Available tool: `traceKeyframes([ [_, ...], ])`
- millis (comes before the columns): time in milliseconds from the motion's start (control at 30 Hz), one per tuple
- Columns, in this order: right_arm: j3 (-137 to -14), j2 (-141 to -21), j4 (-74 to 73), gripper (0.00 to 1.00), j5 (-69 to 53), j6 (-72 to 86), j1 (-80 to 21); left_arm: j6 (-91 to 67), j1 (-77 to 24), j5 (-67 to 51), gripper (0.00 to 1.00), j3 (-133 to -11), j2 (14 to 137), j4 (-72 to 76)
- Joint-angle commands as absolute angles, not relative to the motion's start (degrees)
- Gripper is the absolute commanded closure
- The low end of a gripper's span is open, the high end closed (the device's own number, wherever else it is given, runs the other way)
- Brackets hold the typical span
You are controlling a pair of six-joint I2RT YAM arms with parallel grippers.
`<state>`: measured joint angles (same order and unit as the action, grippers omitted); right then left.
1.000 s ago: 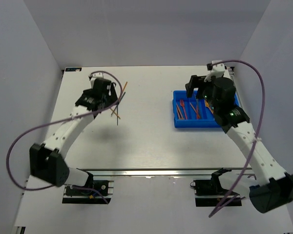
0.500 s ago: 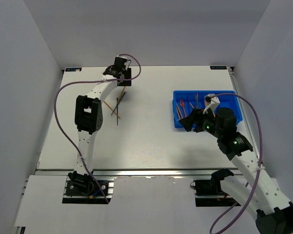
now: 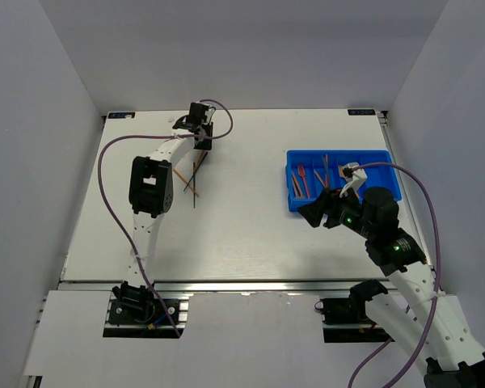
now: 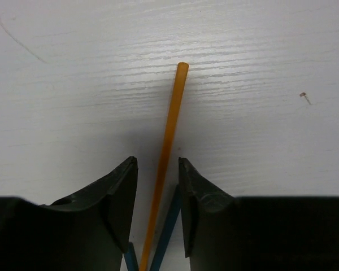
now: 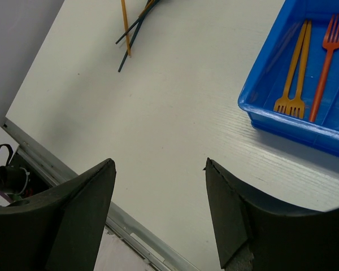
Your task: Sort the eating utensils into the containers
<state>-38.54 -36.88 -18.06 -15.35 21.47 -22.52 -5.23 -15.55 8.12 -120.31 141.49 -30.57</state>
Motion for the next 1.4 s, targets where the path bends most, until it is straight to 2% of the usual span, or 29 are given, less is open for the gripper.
traceKeyframes([
  [0, -39.4, -35.9, -17.3, 0.30, -17.3, 21.5, -22.8, -4.5, -15.2, 8.3, 0.56, -122.0, 143.4, -29.8],
  [267, -39.6, -36.6, -16.7, 0.32, -17.8, 21.8, -22.8, -4.7, -14.0, 8.5, 0.70, -123.7, 147.8, -30.4],
  [367, -39.2, -36.3, -16.3, 0.32, -18.2, 22.0, -22.8, -4.8, -13.8, 7.8, 0.80, -124.4, 148.5, -30.2],
  [467, -38.9, -36.3, -16.4, 0.32, -17.8, 22.1, -22.8, -4.4, -13.4, 8.3, 0.97, -124.7, 148.6, -30.1],
  [533, -38.8, -36.2, -16.4, 0.32, -18.0, 22.2, -22.8, -3.8, -12.9, 8.5, 1.00, -125.0, 148.1, -29.7],
  [800, -36.5, -37.0, -13.9, 0.33, -18.7, 23.7, -22.8, -5.0, -12.2, 7.8, 1.00, -125.9, 144.9, -29.1],
  [967, -35.6, -38.9, -10.0, 0.33, -20.7, 23.4, -22.8, -11.0, -12.7, 4.7, 1.00, -122.0, 134.4, -28.1],
  [1167, -36.0, -46.1, 1.2, 0.32, -26.6, 25.7, -22.9, -20.6, -14.8, 0.4, 1.00, -108.1, 116.7, -21.5],
  [1367, -40.4, -56.4, 11.6, 0.32, -28.7, 30.7, -25.9, -34.5, -19.3, -4.0, 1.00, -84.8, 100.0, -8.8],
])
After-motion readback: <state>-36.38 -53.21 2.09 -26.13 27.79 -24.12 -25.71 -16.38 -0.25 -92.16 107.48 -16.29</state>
